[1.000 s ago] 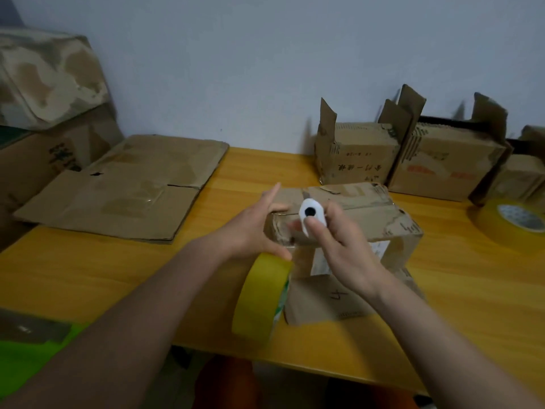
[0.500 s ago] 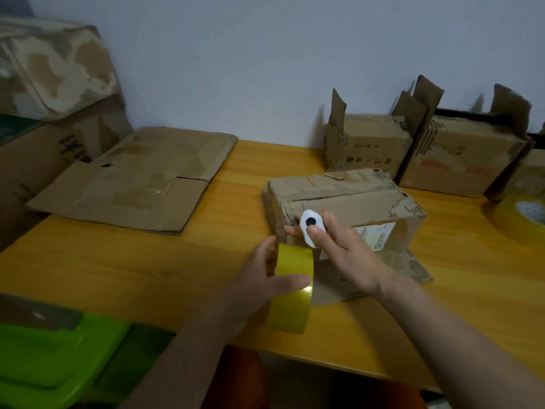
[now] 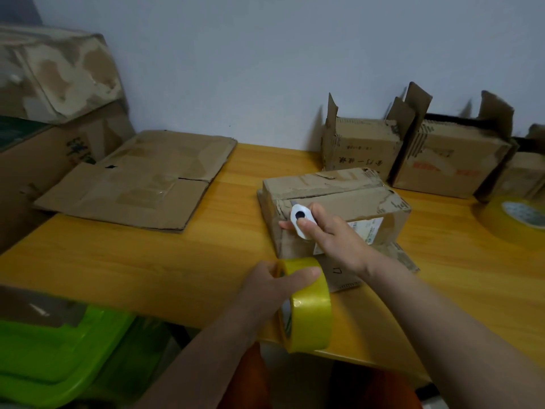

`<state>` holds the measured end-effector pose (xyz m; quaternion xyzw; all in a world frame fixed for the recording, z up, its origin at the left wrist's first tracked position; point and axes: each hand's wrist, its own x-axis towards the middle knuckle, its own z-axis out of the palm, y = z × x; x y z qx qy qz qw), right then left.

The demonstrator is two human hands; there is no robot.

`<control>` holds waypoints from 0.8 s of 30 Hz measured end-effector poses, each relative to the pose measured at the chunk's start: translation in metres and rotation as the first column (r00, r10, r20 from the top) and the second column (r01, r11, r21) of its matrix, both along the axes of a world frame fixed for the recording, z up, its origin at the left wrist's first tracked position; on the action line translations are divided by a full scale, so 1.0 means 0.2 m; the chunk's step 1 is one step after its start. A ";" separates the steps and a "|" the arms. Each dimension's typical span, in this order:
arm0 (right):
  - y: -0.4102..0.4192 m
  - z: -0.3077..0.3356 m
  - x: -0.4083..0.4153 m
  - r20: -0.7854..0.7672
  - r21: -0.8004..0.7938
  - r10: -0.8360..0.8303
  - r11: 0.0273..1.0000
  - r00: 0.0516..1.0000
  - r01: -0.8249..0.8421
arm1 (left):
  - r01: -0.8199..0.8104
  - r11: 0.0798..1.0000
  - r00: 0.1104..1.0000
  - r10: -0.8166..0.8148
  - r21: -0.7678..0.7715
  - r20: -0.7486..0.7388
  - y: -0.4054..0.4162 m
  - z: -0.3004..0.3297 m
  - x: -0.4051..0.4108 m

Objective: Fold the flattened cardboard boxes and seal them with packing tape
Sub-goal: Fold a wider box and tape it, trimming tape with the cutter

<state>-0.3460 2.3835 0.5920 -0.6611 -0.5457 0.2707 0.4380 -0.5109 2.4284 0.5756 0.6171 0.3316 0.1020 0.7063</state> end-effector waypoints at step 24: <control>-0.09 0.05 -0.03 0.821 -0.078 0.023 0.994 0.571 0.072 | -0.444 0.846 0.896 0.426 -0.295 -0.127 0.14 -0.14 0.19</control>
